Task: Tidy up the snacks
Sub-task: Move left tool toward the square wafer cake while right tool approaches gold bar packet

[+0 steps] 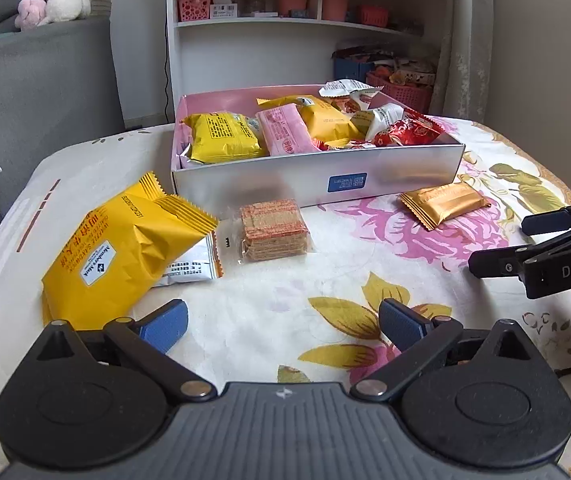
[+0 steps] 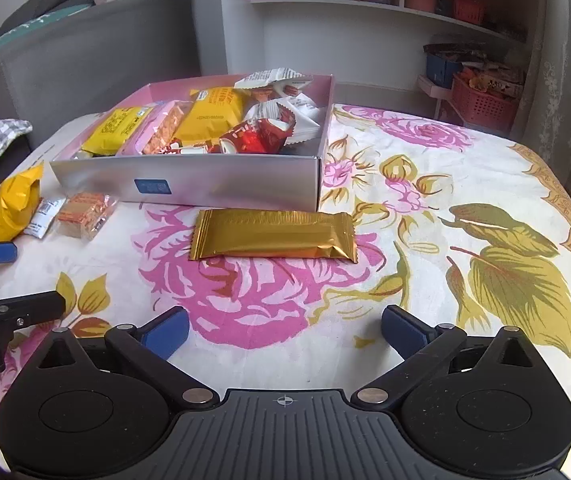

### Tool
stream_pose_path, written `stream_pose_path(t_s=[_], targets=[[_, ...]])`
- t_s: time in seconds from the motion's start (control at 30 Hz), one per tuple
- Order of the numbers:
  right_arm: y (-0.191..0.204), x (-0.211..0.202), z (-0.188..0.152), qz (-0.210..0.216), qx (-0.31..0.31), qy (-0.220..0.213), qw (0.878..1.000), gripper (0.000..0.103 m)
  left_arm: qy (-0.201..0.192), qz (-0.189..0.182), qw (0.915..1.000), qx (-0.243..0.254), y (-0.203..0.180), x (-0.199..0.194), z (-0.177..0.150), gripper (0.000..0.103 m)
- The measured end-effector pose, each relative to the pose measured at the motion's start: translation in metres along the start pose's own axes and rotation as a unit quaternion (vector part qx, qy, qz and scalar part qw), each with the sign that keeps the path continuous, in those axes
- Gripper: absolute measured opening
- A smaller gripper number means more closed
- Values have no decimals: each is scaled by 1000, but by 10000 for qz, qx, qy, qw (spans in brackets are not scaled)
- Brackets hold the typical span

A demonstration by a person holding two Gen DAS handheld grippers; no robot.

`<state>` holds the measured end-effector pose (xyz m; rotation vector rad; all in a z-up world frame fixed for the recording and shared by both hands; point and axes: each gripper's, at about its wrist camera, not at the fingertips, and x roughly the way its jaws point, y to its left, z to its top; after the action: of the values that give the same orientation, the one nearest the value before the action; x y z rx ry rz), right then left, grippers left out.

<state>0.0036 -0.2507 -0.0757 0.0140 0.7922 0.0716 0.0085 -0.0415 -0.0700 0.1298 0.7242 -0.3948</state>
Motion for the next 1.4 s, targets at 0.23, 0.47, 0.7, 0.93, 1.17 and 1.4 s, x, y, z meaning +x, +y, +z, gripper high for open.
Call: stream_pose_path(t_s=[0.23, 0.47, 0.7, 0.93, 1.17, 1.4], targets=[[-1, 8, 5, 115, -95, -200, 9997, 103, -249, 5, 9996, 134, -3, 5, 3, 93], [-1, 17, 11, 160, -121, -355, 9992, 103, -218, -76, 9997, -114, 3, 12, 13, 86], [-8, 24, 22, 303, -110, -317, 9990, 103, -138, -162, 9990, -393, 1, 13, 20, 75], [-25, 26, 33, 477, 237, -332, 9980, 103, -167, -169, 9987, -462, -5, 14, 27, 65], [-31, 31, 41, 584, 520, -380, 9962, 103, -218, -127, 9982, -541, -7, 16, 36, 64], [-29, 33, 44, 555, 525, -387, 9963, 95, -113, 47, 9993, -365, -11, 31, 45, 64]])
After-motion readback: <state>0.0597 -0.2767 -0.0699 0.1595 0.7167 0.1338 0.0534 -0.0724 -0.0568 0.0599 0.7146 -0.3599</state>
